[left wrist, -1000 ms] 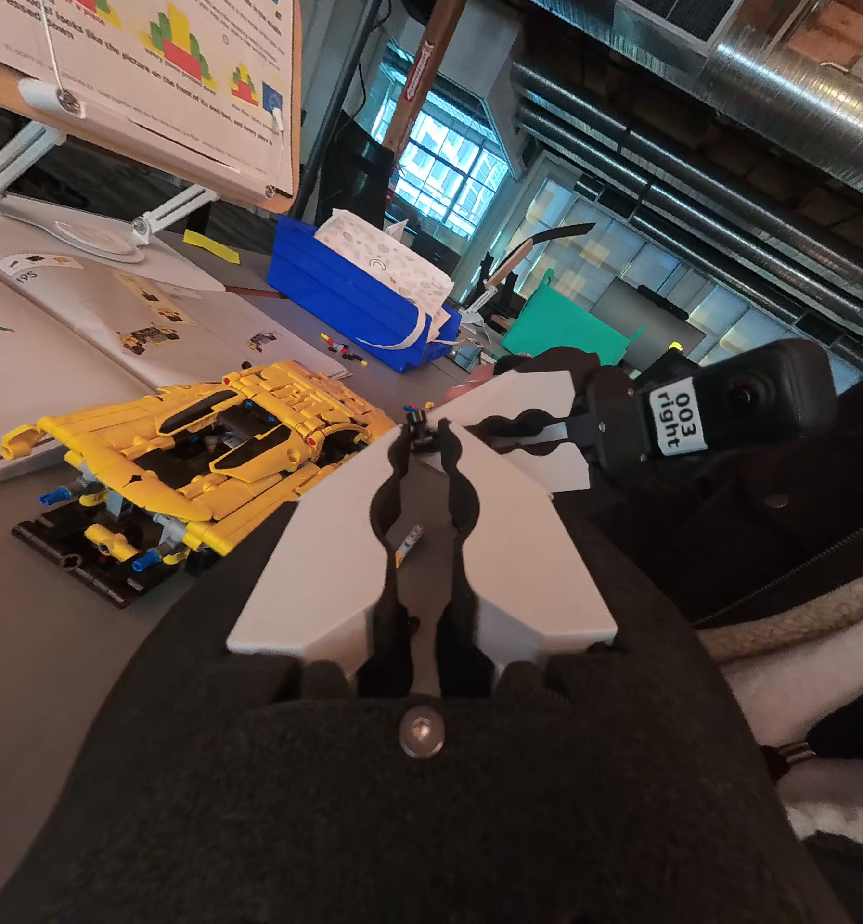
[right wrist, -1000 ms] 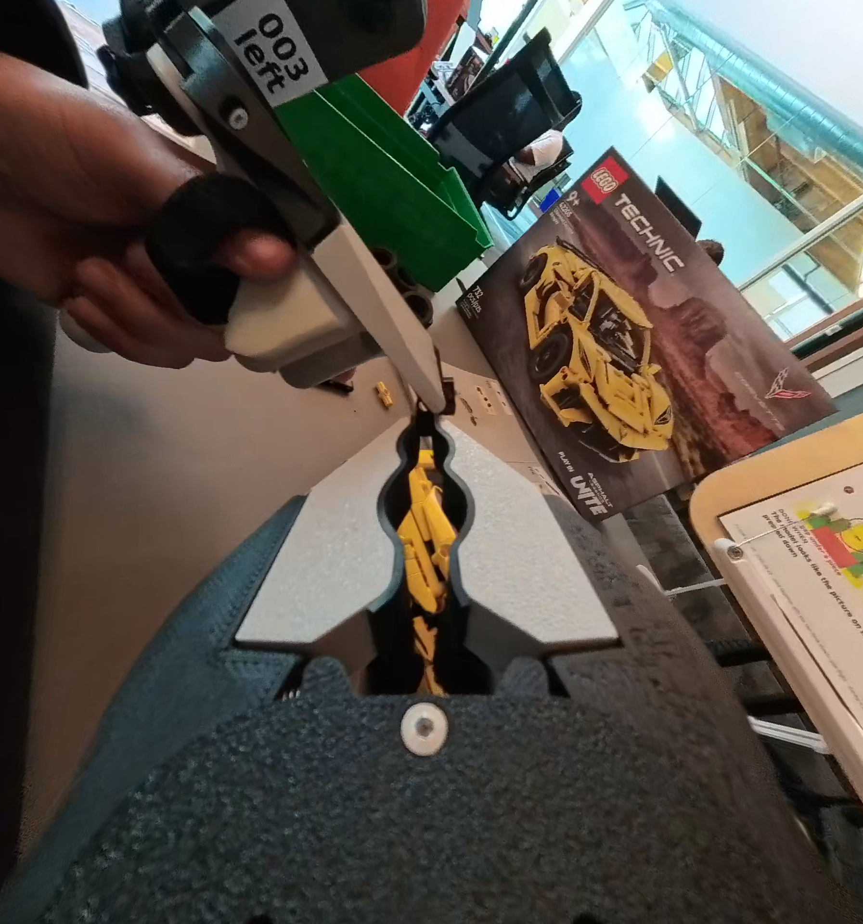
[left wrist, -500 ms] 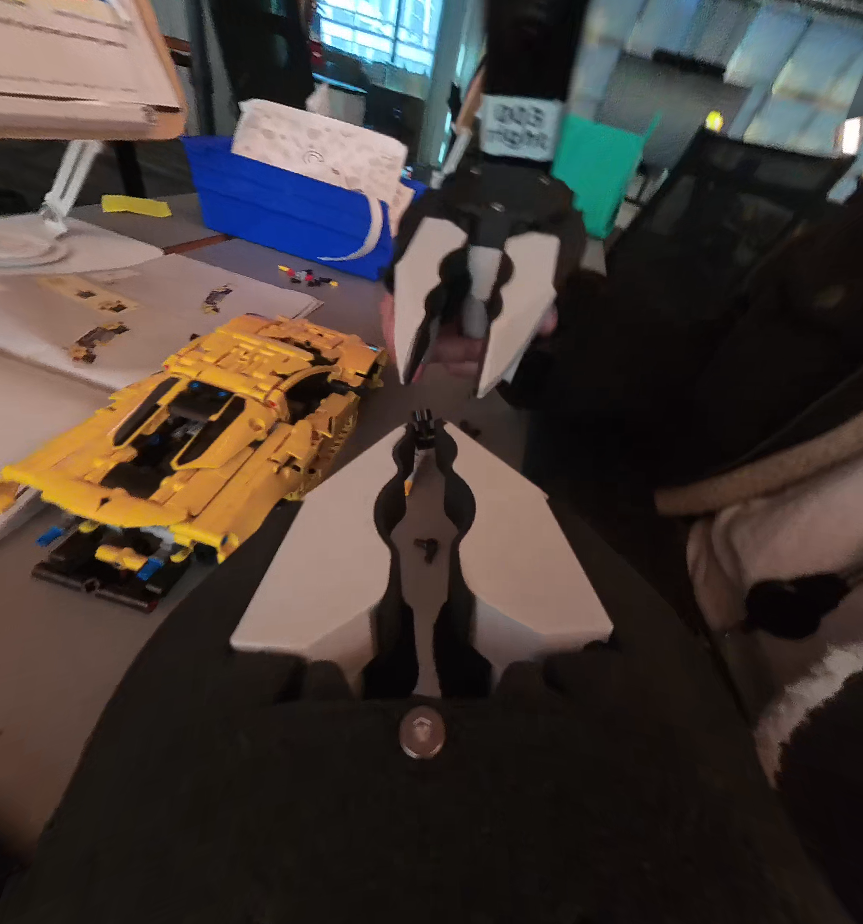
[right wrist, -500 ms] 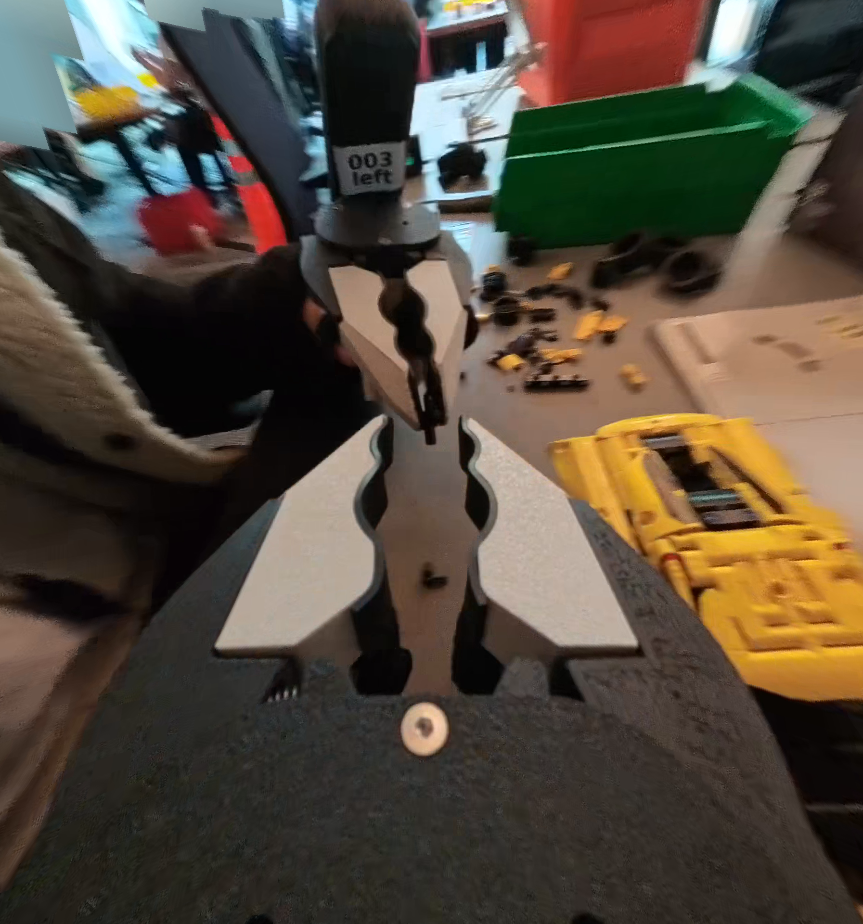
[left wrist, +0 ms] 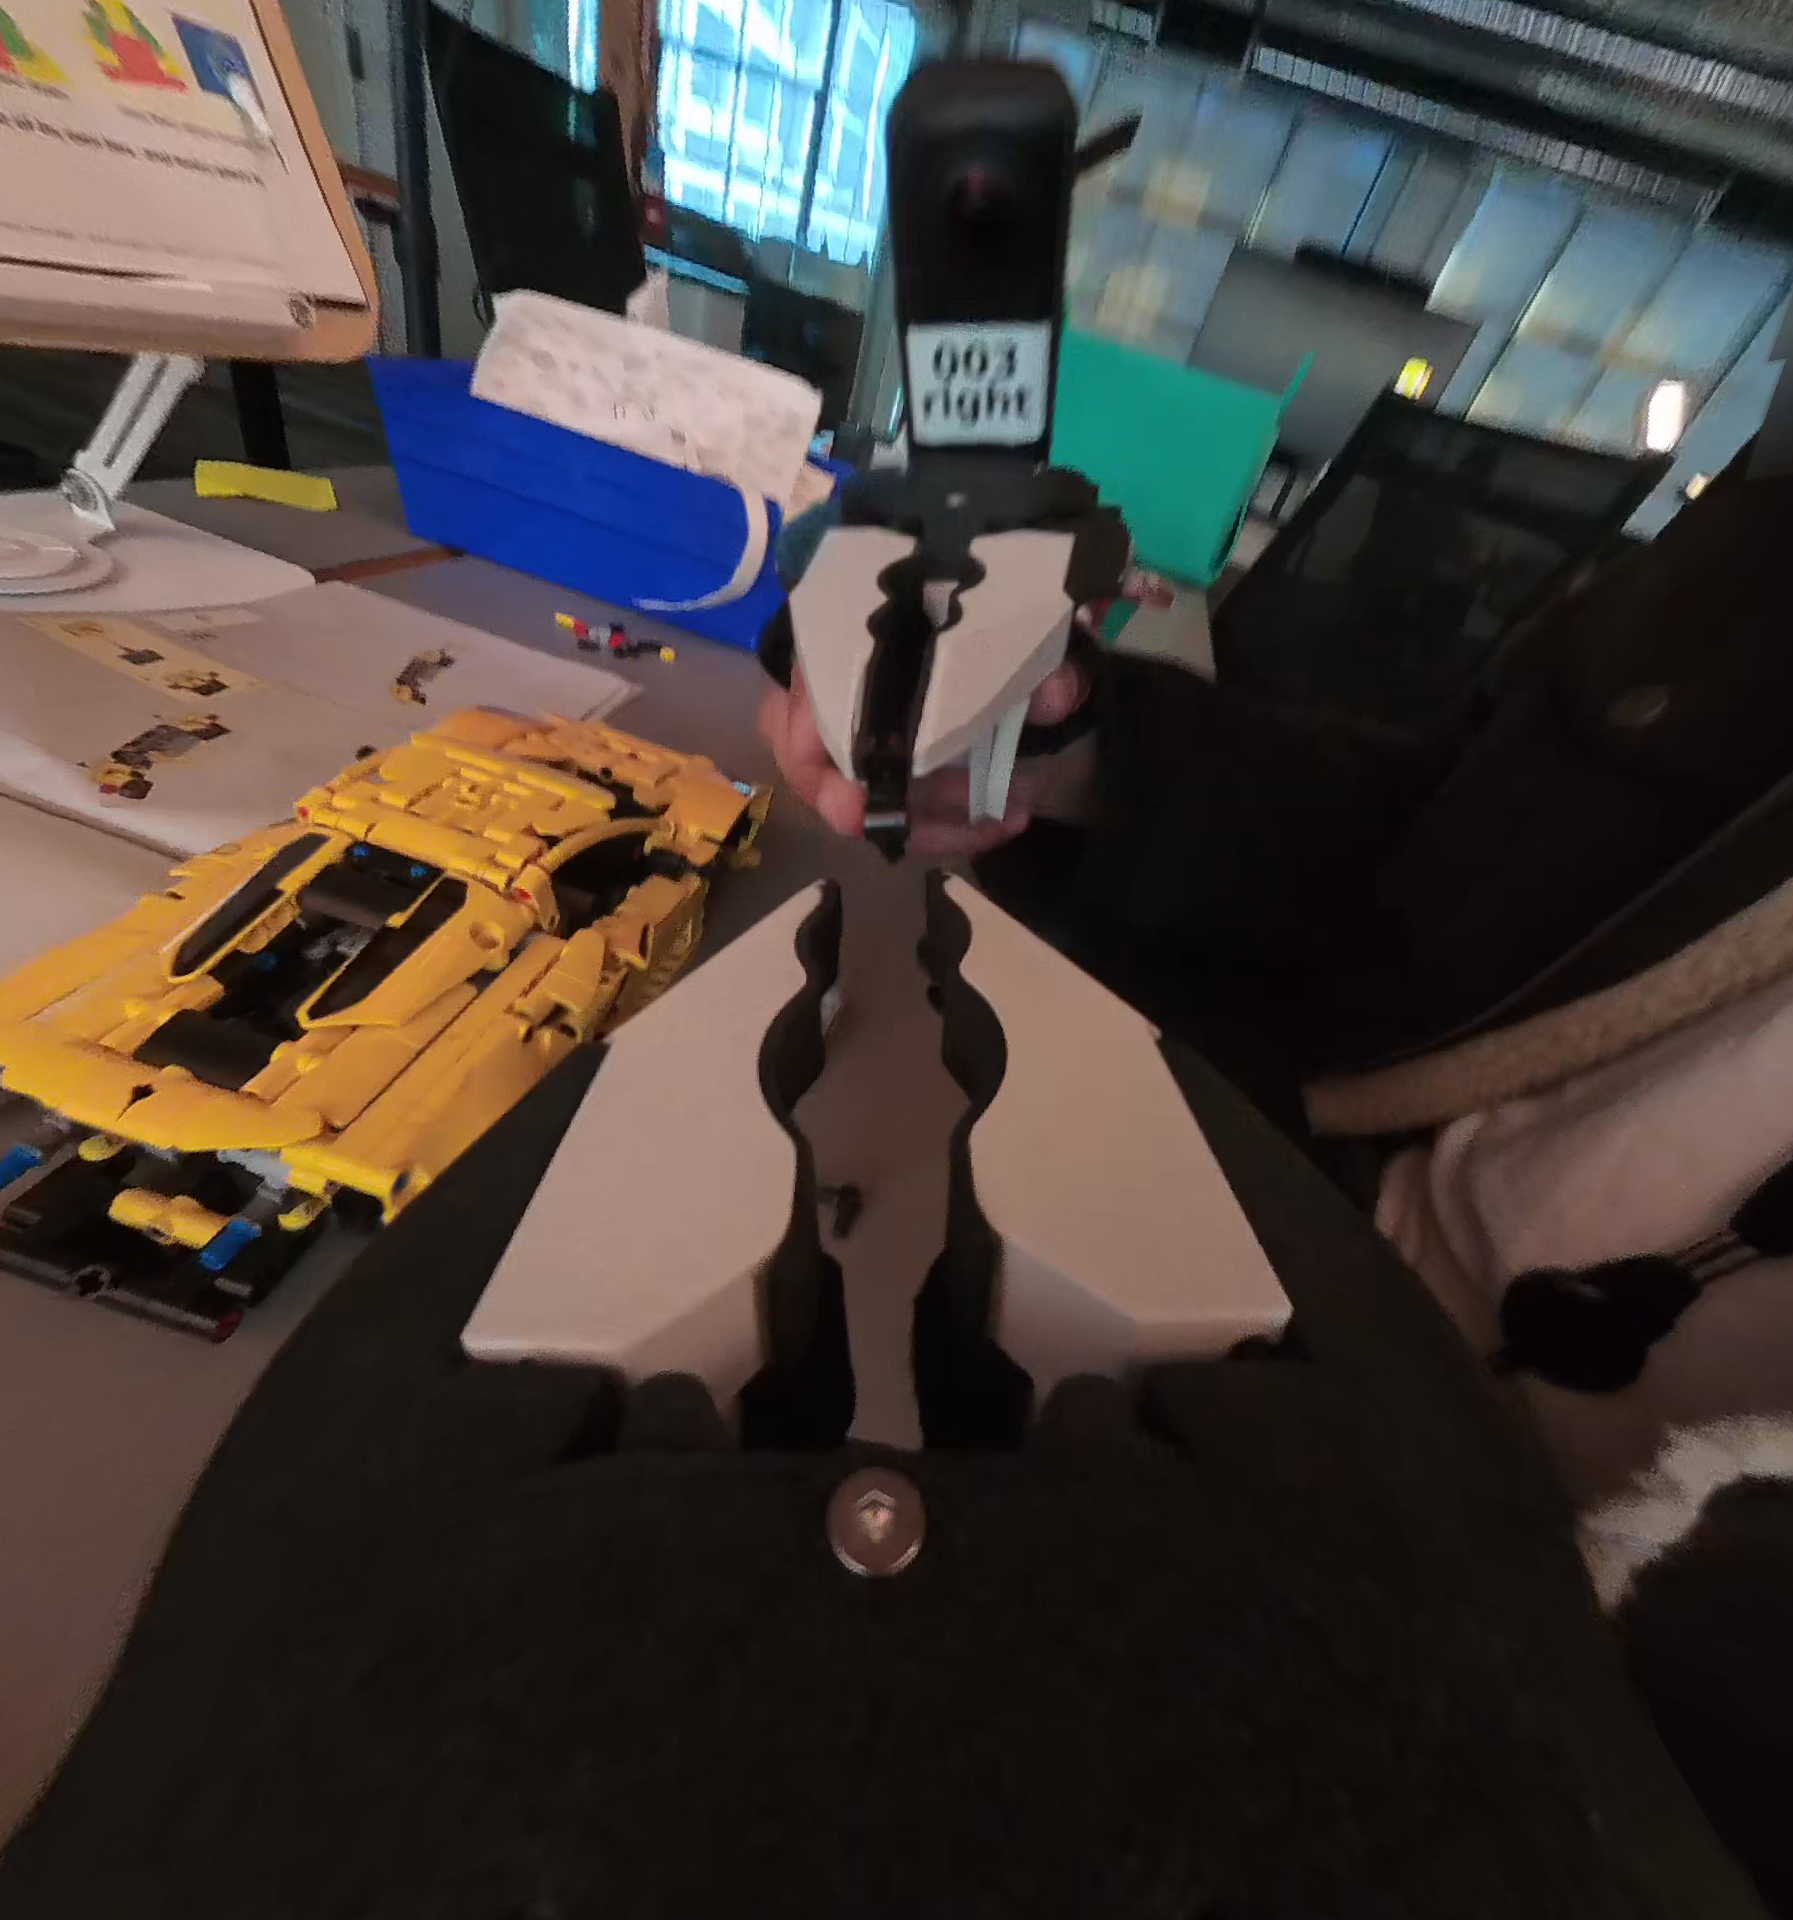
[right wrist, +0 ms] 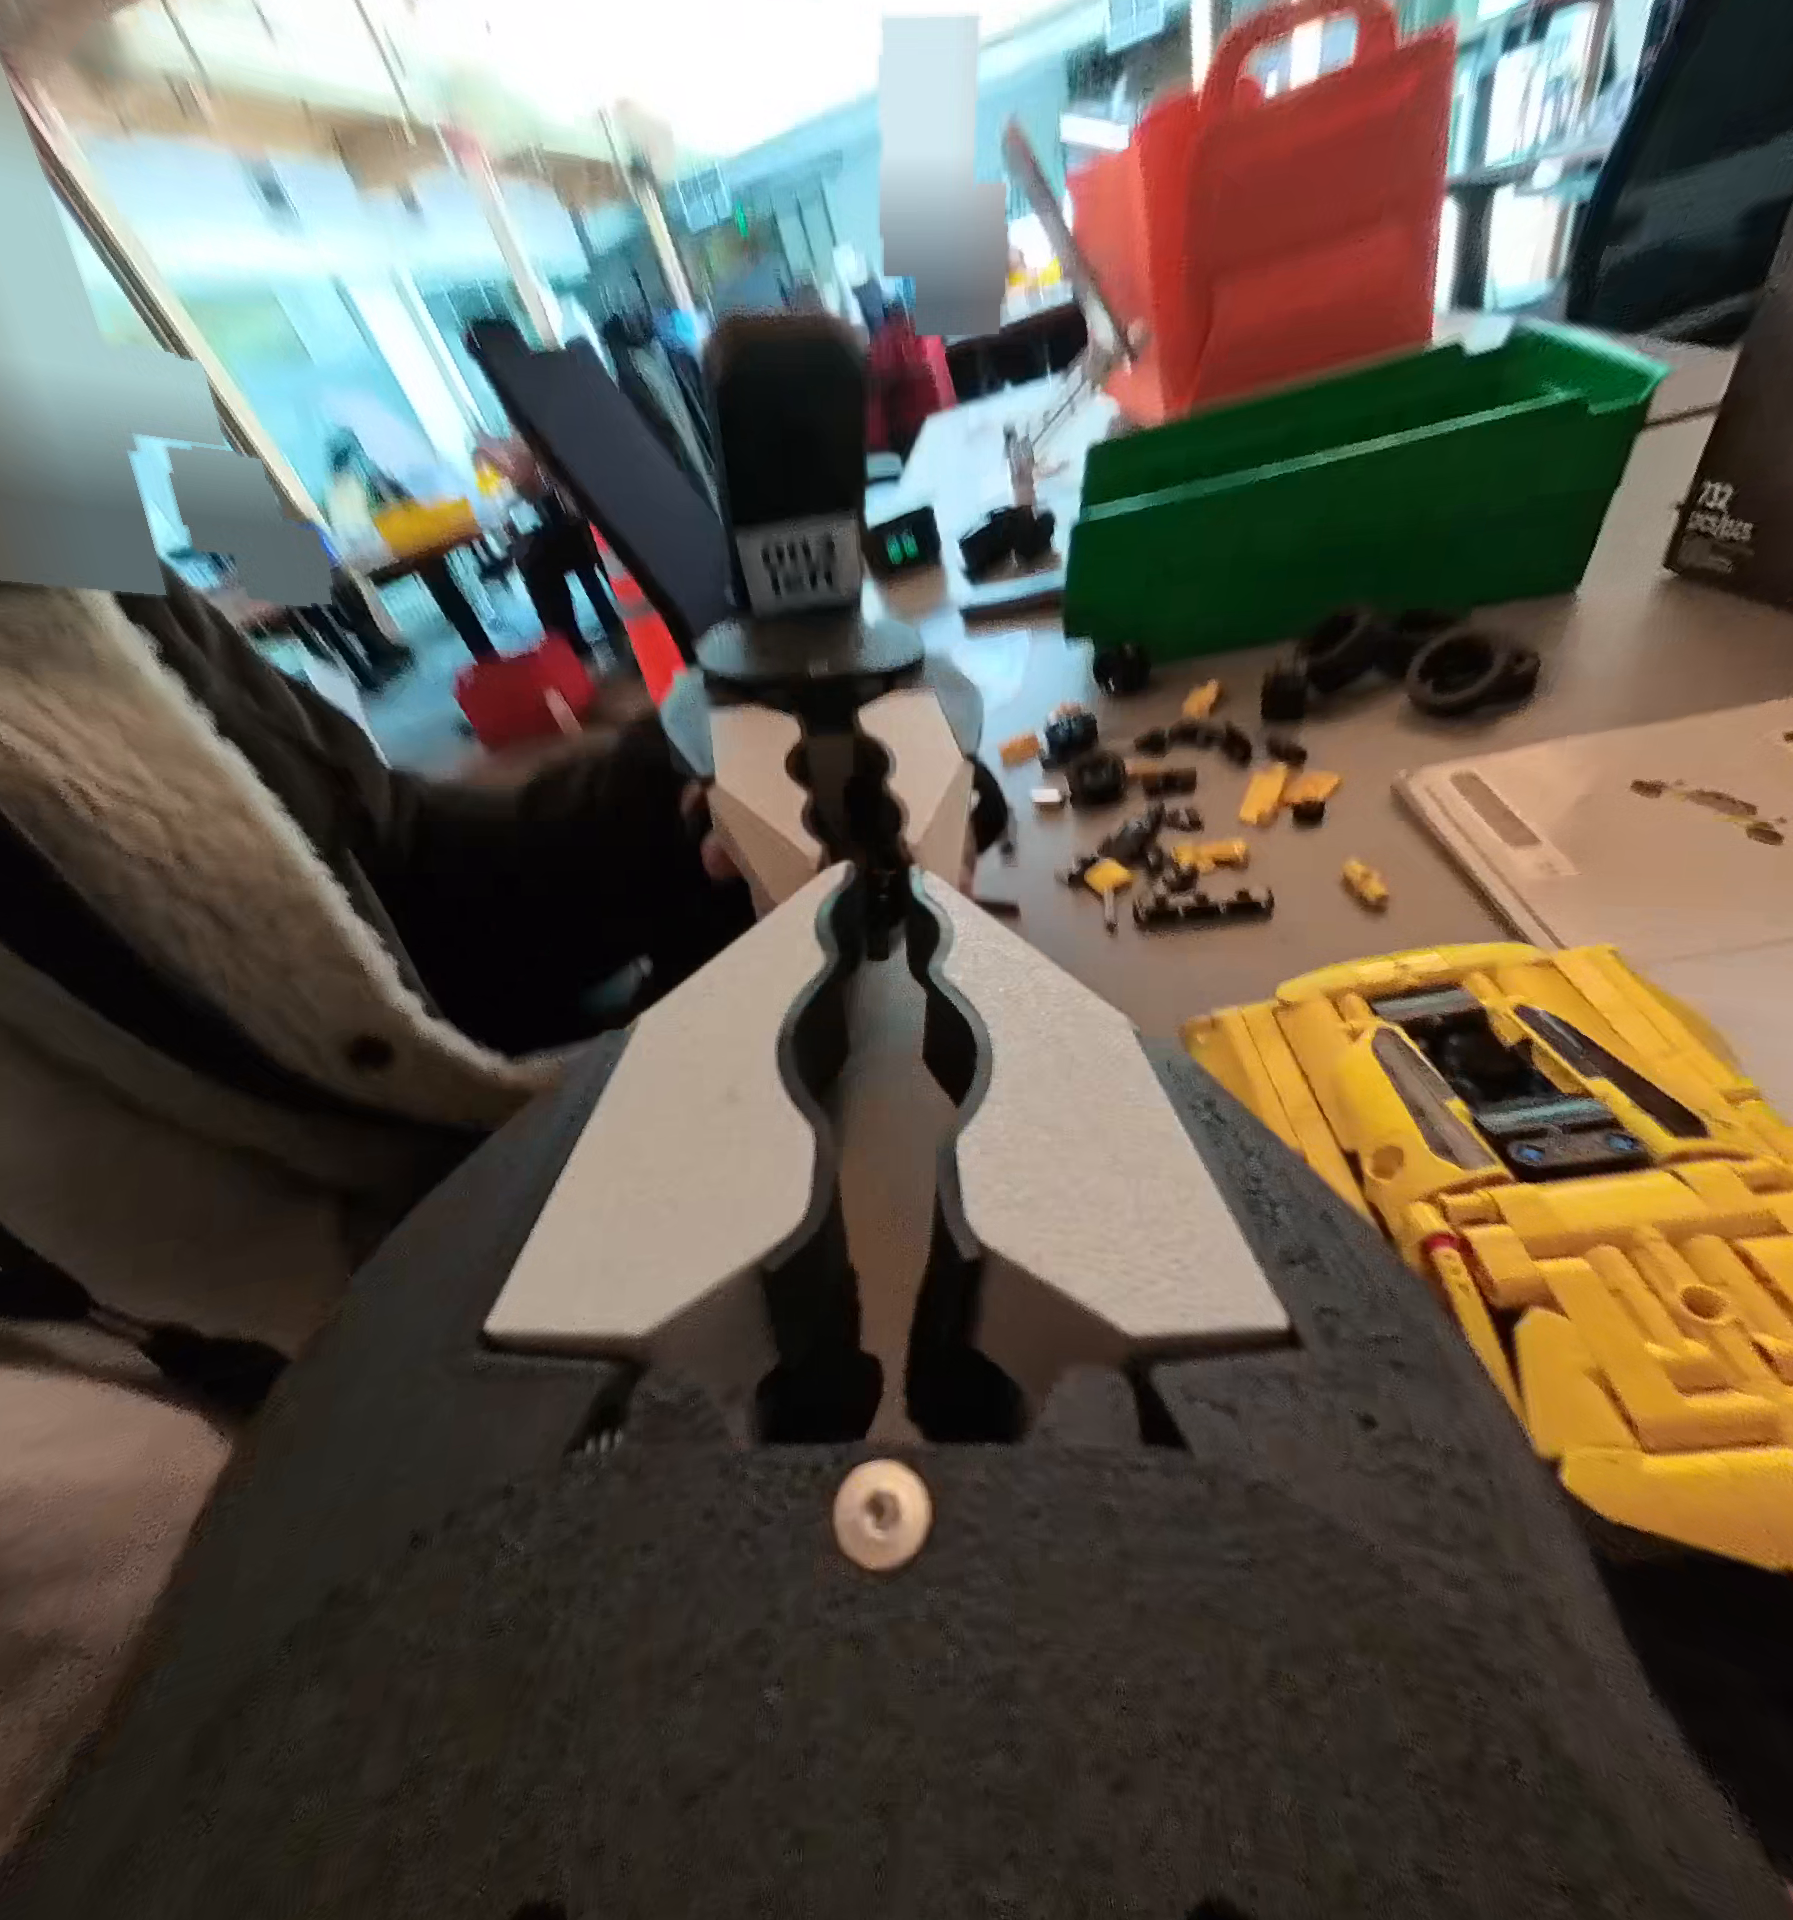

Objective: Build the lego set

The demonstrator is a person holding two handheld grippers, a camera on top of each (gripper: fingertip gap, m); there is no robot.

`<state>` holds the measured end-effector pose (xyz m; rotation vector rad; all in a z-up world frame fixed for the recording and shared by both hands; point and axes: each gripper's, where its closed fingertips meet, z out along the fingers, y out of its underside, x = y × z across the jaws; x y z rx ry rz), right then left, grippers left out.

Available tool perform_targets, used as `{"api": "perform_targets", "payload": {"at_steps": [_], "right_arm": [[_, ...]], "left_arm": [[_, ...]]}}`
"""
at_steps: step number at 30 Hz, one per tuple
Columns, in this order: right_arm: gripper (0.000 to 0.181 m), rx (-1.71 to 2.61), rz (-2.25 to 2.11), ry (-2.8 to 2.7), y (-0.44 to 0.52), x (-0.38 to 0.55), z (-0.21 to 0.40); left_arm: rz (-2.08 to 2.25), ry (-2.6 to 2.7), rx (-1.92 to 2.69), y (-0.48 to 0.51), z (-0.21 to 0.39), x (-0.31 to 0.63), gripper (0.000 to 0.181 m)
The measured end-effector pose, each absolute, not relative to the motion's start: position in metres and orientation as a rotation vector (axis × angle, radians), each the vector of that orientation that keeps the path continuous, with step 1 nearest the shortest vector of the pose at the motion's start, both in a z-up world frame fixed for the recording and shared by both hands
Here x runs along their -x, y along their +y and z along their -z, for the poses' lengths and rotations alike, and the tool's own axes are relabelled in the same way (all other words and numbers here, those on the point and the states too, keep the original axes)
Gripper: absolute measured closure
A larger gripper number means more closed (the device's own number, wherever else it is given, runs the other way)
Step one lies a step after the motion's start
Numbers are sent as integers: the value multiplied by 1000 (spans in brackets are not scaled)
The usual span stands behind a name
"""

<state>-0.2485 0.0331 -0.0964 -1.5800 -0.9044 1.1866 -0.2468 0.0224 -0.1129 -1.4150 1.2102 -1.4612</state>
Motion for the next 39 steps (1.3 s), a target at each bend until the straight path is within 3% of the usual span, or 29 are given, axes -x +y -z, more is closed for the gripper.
{"api": "perform_targets", "payload": {"at_steps": [7, 17, 18, 20, 21, 26, 32, 35, 39], "right_arm": [[176, 1540, -1308, -785, 37, 252, 88], [176, 1539, -1321, -774, 39, 251, 91], [176, 1535, -1315, -740, 43, 250, 90], [176, 1535, -1276, -662, 54, 245, 88], [176, 1537, -1243, -621, 59, 242, 88], [176, 1561, -1061, -542, 72, 242, 91], [176, 1562, -921, -595, 69, 253, 97], [176, 1567, -908, -575, 72, 251, 99], [176, 1565, -933, -555, 72, 251, 99]], "left_arm": [[1543, 1091, 1370, 26, 97, 246, 176], [1479, 1069, 1350, 31, 99, 246, 177], [1440, 1035, 1357, 37, 100, 245, 170], [1281, 1018, 1287, 46, 100, 243, 138], [1181, 1043, 1244, 44, 102, 241, 135], [860, 957, 1391, 57, 118, 228, 141], [746, 916, 1441, 65, 123, 226, 181], [720, 860, 1490, 75, 127, 232, 181], [756, 779, 1554, 82, 129, 238, 159]]}}
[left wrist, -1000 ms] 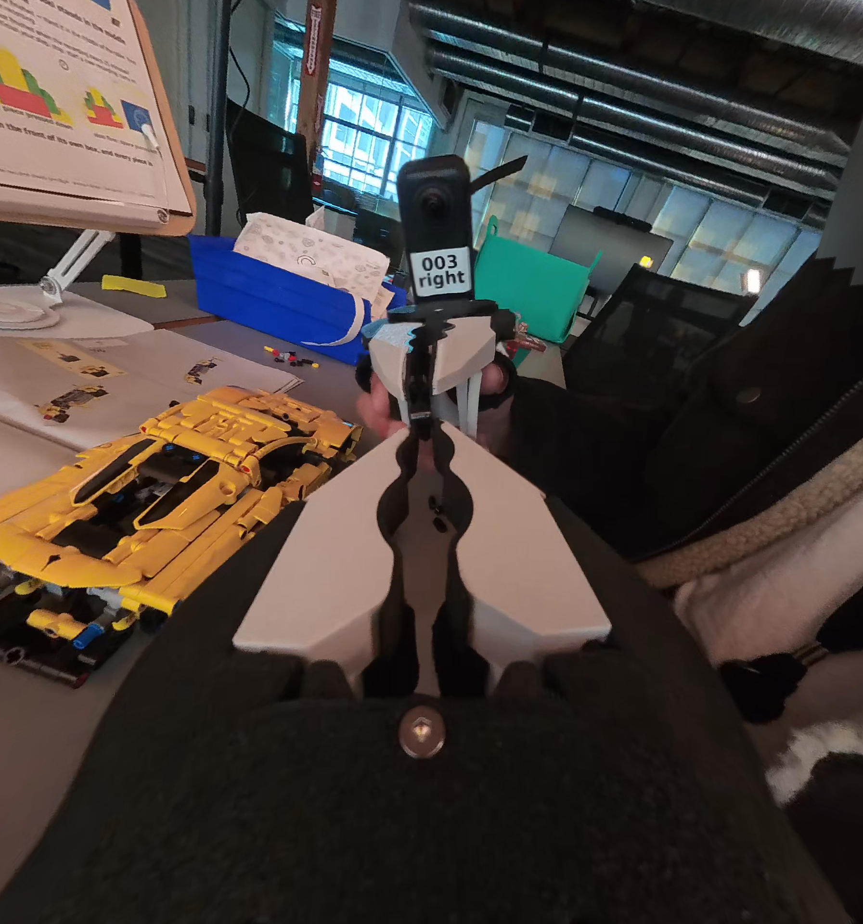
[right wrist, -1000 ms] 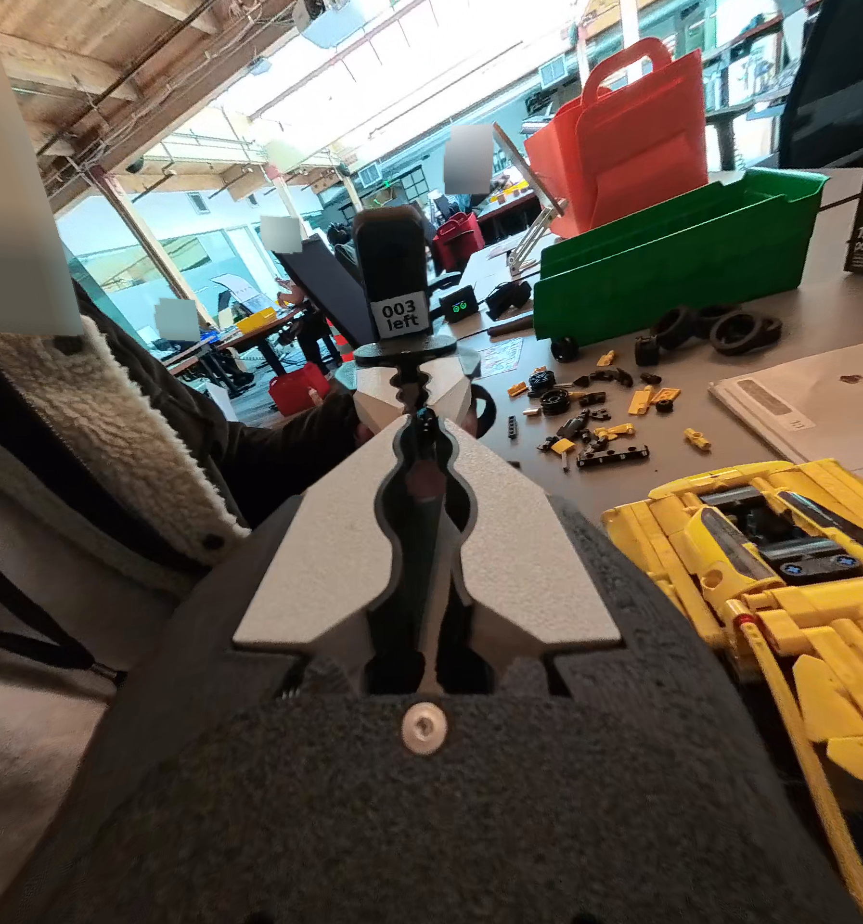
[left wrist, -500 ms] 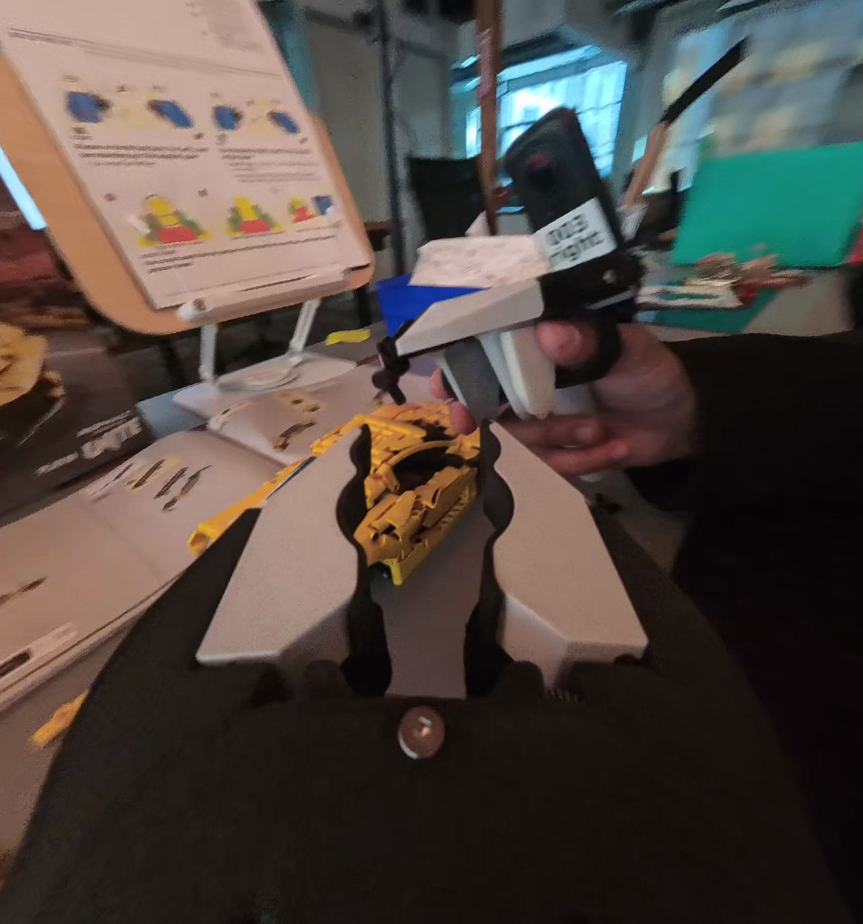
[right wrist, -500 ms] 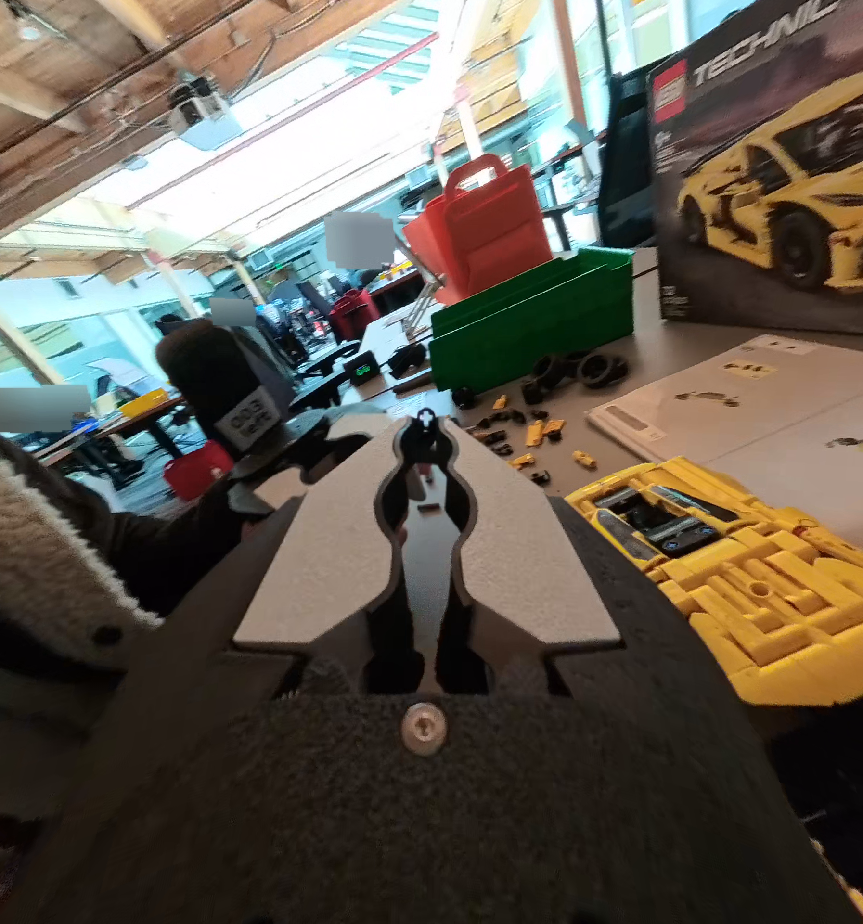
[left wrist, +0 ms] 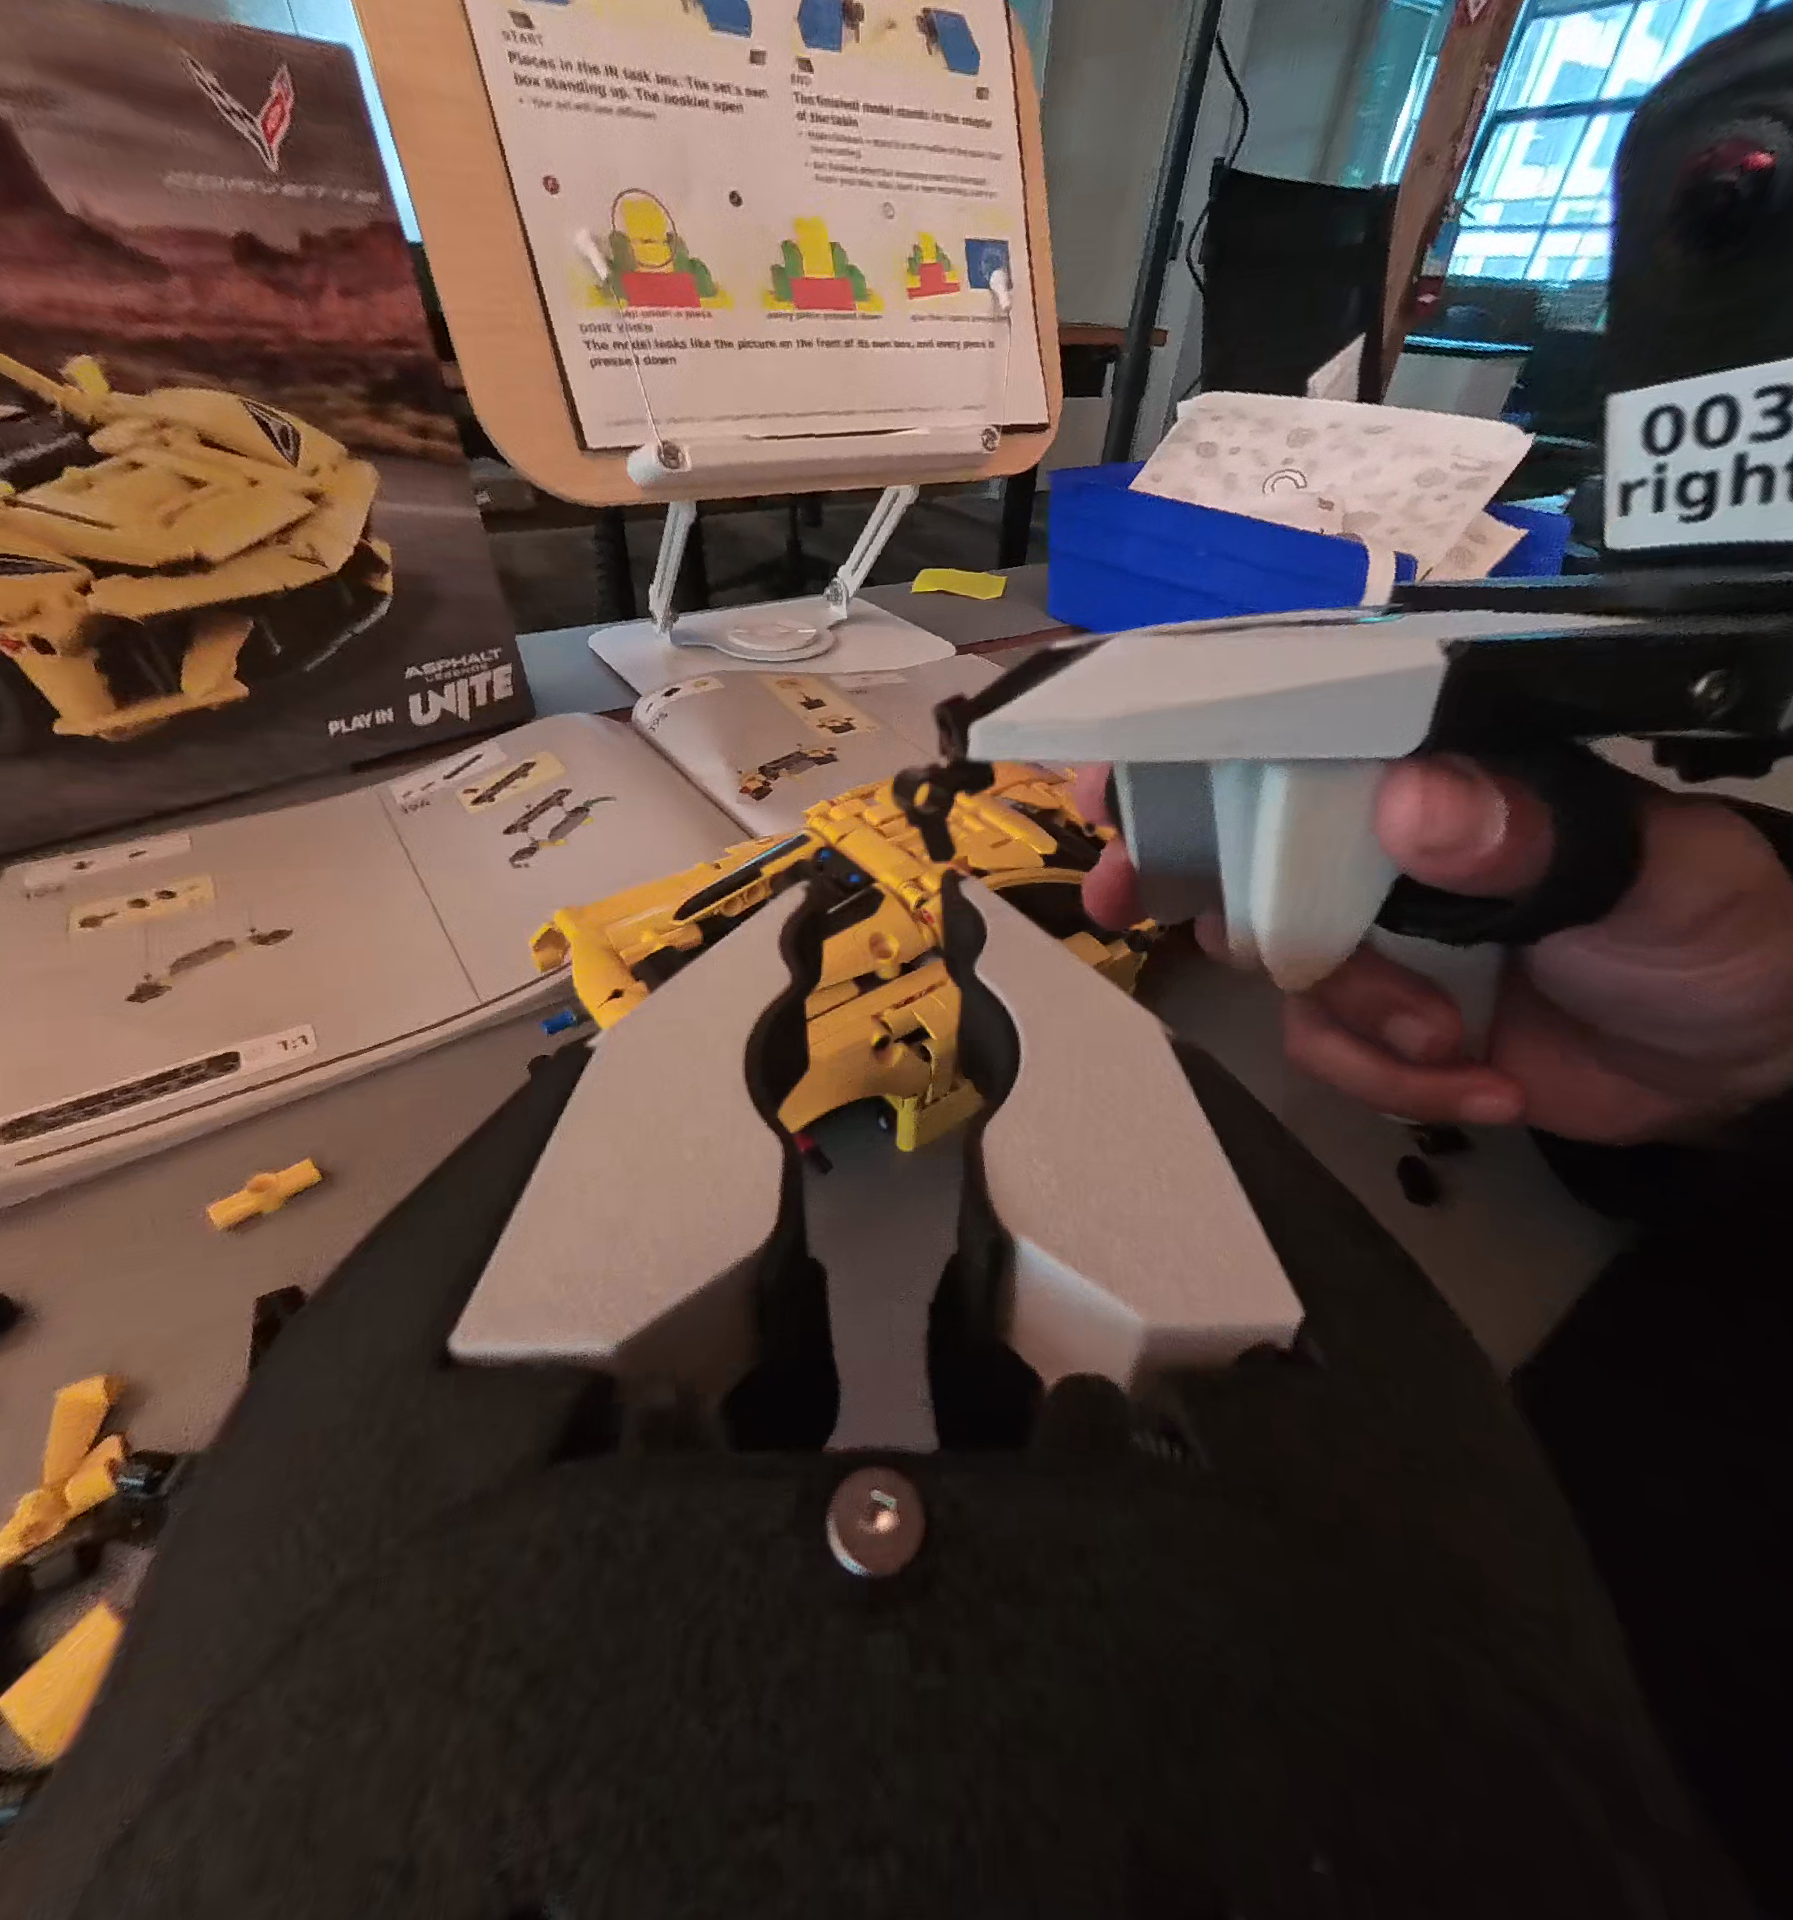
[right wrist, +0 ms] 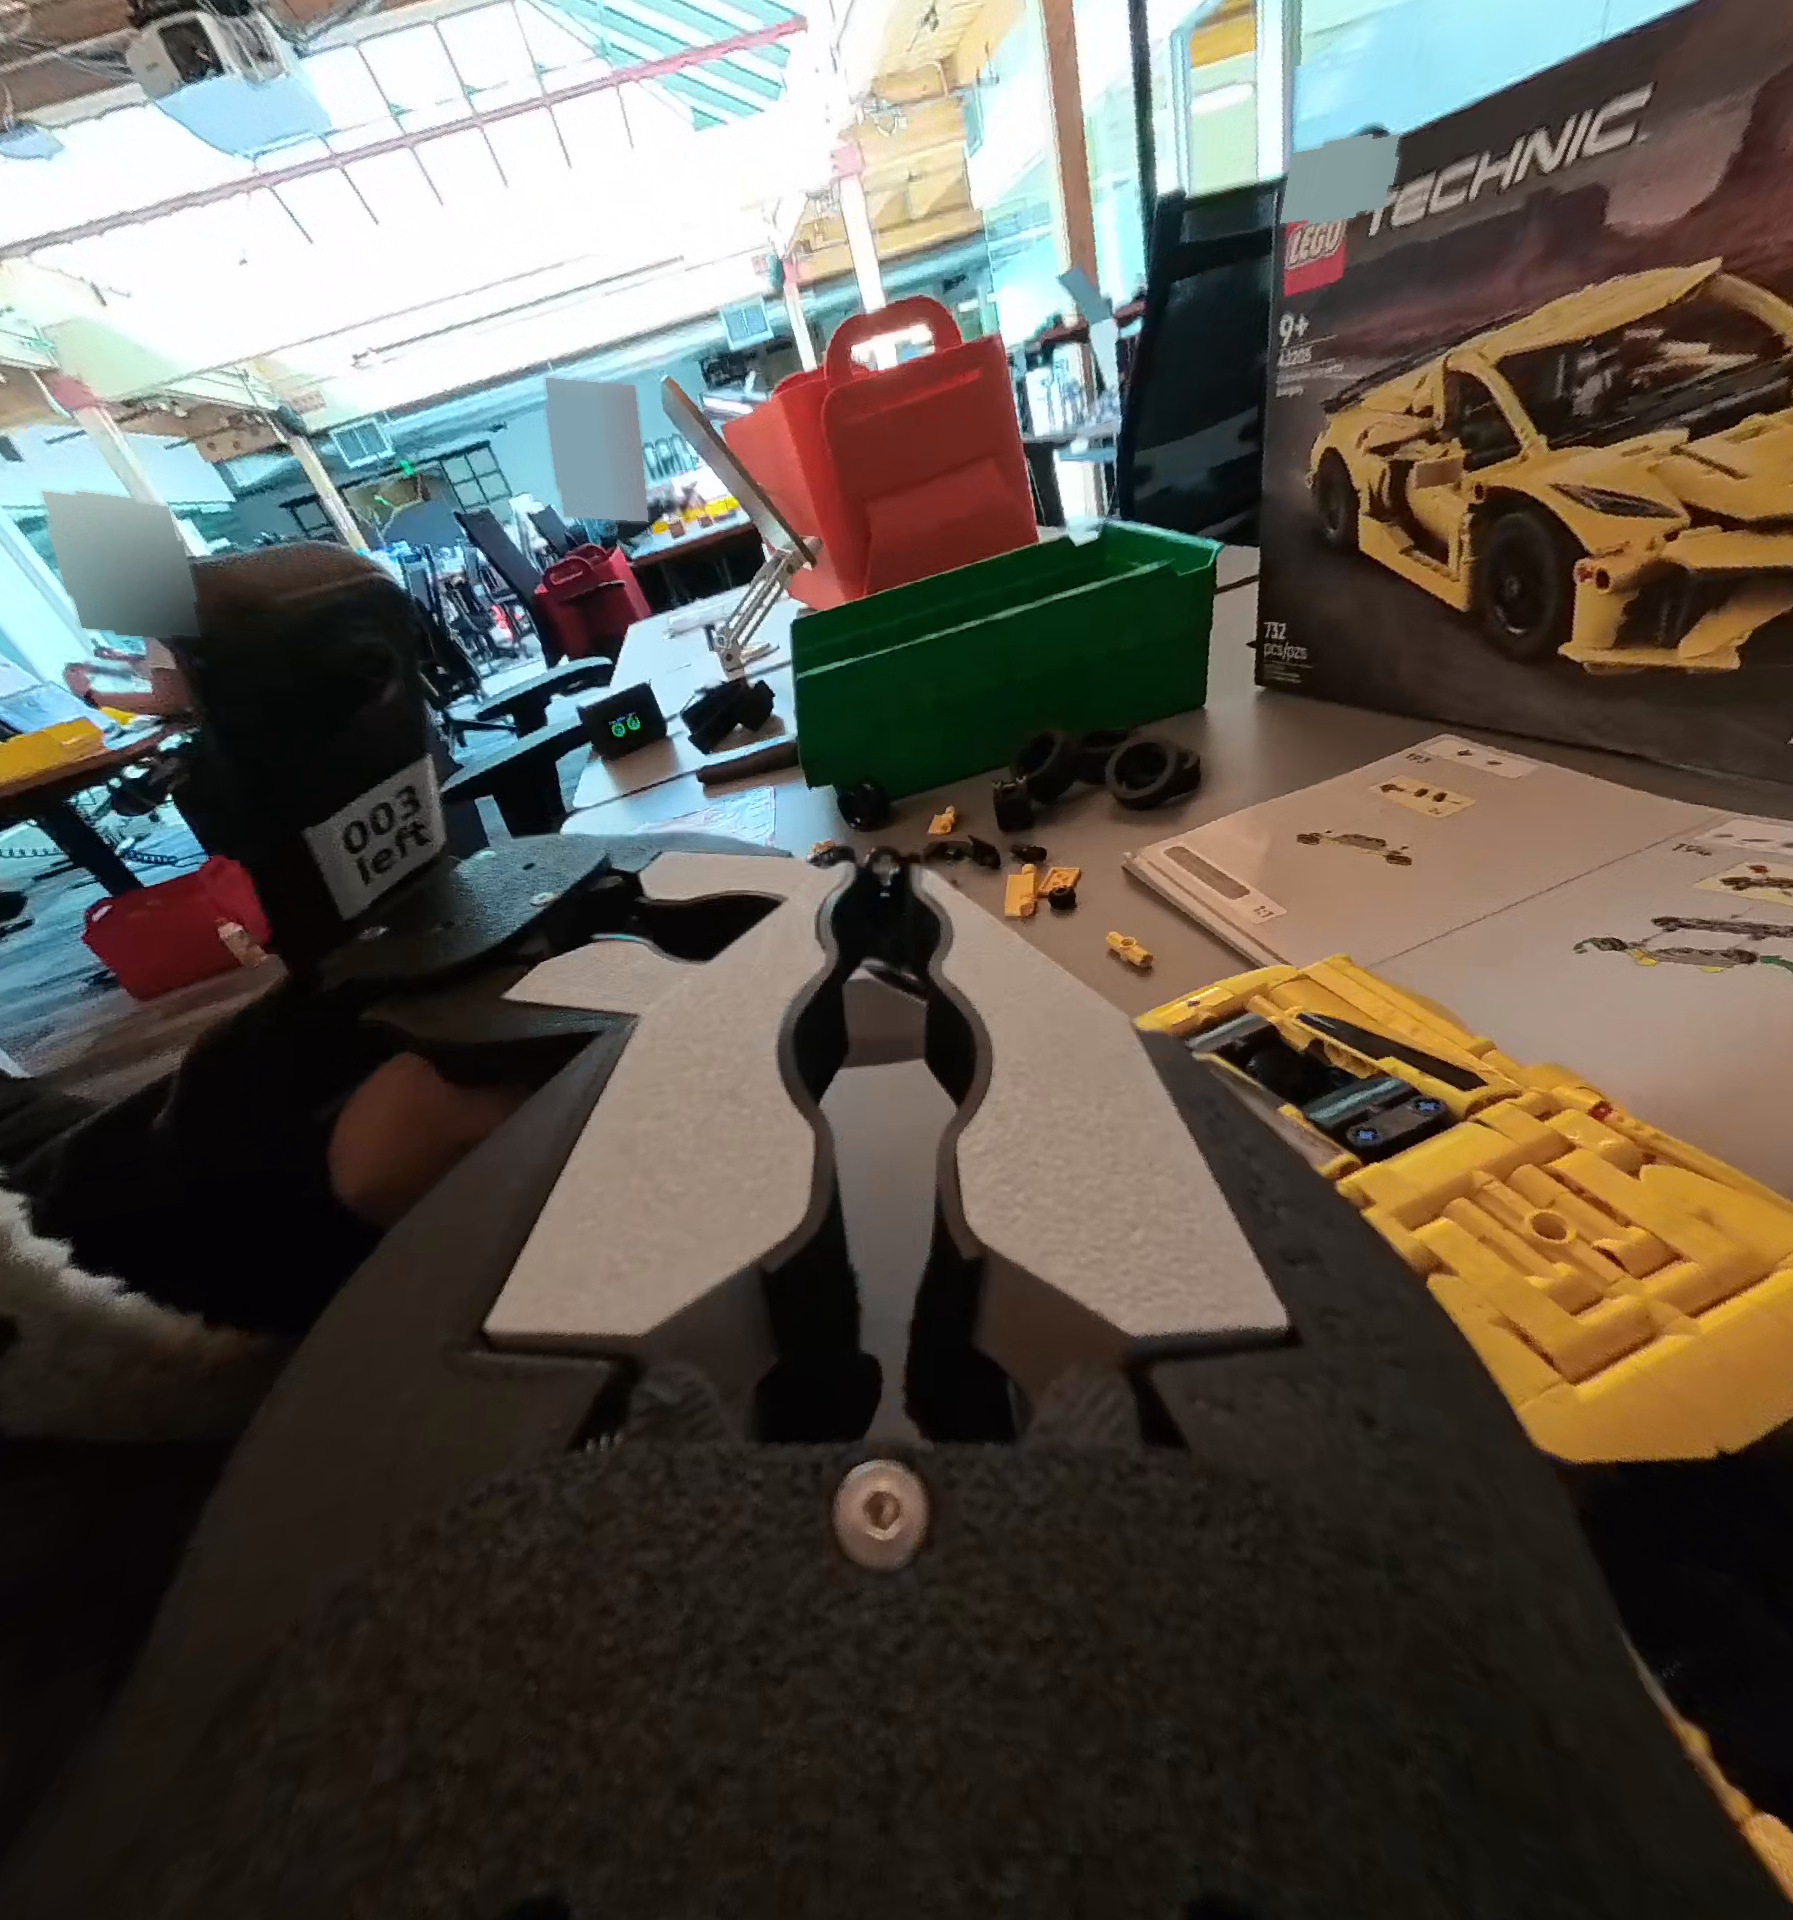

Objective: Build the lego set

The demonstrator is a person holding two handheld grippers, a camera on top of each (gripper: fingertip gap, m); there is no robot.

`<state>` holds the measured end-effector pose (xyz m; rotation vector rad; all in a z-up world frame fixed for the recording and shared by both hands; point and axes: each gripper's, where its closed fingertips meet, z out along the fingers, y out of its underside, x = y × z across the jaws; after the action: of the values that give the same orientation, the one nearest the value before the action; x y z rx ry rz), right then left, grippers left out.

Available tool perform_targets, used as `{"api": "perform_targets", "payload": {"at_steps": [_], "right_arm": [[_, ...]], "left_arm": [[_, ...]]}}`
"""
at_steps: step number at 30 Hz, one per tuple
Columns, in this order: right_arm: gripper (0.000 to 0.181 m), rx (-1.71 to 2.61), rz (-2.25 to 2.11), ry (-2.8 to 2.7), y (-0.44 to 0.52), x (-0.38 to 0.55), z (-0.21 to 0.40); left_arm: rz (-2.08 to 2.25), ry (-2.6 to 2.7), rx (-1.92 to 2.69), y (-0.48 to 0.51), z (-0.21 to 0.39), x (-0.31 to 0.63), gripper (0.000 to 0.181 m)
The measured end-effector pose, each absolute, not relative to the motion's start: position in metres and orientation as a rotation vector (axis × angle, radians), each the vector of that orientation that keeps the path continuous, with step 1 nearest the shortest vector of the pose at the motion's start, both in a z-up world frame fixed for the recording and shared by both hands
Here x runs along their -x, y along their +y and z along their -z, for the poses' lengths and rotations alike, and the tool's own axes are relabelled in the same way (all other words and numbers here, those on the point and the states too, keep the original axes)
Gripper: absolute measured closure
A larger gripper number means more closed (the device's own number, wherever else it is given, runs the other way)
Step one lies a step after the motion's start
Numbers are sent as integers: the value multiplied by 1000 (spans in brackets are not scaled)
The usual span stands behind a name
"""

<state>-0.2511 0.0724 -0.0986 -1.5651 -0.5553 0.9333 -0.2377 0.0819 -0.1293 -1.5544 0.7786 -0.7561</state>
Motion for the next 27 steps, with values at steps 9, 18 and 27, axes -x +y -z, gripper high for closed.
{"api": "perform_targets", "payload": {"at_steps": [9, 18, 27], "right_arm": [[176, 1570, -969, -590, 66, 263, 103], [176, 1612, -961, -622, 67, 266, 112], [176, 1600, -817, -655, 70, 263, 112]], "left_arm": [[653, 852, 1501, 78, 128, 238, 181], [573, 864, 1535, 83, 135, 239, 176], [530, 821, 1543, 88, 133, 245, 181]]}}
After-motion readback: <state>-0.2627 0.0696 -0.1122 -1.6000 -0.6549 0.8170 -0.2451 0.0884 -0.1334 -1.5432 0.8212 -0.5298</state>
